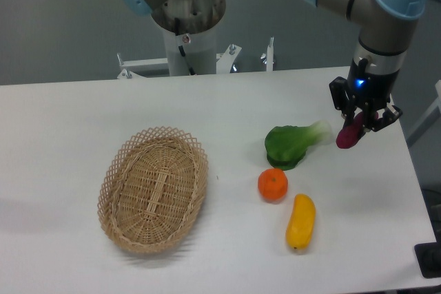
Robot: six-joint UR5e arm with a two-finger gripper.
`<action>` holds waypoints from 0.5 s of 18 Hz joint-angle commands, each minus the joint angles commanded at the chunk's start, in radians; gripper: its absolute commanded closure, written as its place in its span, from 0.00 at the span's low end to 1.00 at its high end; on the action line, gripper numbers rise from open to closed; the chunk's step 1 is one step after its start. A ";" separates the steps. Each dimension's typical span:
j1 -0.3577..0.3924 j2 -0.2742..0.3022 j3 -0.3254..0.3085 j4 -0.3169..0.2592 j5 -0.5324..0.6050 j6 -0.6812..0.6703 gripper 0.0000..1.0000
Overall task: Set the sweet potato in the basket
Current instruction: 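Lift the purple sweet potato in the gripper and move it past the bok choy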
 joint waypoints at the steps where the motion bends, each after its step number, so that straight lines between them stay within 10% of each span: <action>1: -0.002 0.002 -0.002 0.000 0.000 -0.002 0.75; 9: -0.078 0.028 -0.034 0.002 0.000 -0.122 0.75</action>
